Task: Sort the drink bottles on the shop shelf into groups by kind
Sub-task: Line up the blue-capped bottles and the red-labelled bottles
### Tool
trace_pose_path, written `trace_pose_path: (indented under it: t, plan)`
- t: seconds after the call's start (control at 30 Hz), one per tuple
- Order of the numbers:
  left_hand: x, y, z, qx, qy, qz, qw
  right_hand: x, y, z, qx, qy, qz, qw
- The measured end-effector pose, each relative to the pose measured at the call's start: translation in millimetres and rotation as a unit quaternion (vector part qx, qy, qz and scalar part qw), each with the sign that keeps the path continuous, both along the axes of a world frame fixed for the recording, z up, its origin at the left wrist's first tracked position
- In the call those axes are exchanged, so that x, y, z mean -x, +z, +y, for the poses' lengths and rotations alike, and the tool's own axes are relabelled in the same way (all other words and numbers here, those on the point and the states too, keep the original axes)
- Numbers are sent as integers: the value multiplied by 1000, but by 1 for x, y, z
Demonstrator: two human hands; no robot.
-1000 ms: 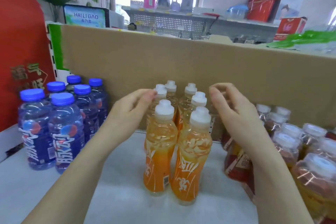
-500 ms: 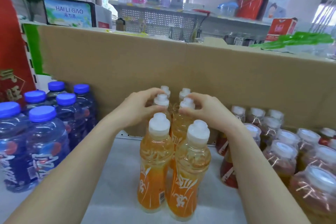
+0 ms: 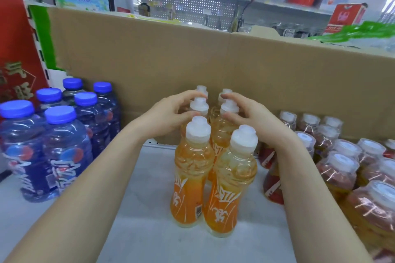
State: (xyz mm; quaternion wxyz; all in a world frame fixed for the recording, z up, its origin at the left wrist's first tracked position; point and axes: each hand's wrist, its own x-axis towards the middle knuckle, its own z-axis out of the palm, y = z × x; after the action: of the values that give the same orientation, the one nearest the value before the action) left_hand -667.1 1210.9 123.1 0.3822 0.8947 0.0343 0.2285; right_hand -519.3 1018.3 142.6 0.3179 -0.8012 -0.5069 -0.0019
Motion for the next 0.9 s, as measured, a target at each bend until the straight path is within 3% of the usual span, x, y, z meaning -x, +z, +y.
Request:
trace_pose_path:
  t: [0.2,0.3,0.37,0.43,0.53,0.63,0.77,0.9]
  plan:
    - [5,-7,-10,16,40,-23,999,5,-8,-7,-40,-17,36,998]
    - [26,-9,-18,28,111,-142,983,29,-5,-27,-174,-56,-6,983]
    - [48,-7,-29,52,130,-185,973,51,-4,-48,-207,-34,21,978]
    - [65,-8,-42,60,77,-127,987,71,-8,-63,-177,2,32,984]
    - [69,-18,-61,0,38,-31,999,85,-19,-68,-140,-1,-4,990]
    - [69,-24,-68,-14,70,-56,996,84,-24,-64,-148,-18,-43,988]
    - [75,-24,-73,-25,116,-74,990,77,-25,-58,-140,31,-19,990]
    - [78,-25,-73,1,125,-74,989,77,-28,-46,-147,-10,-62,987]
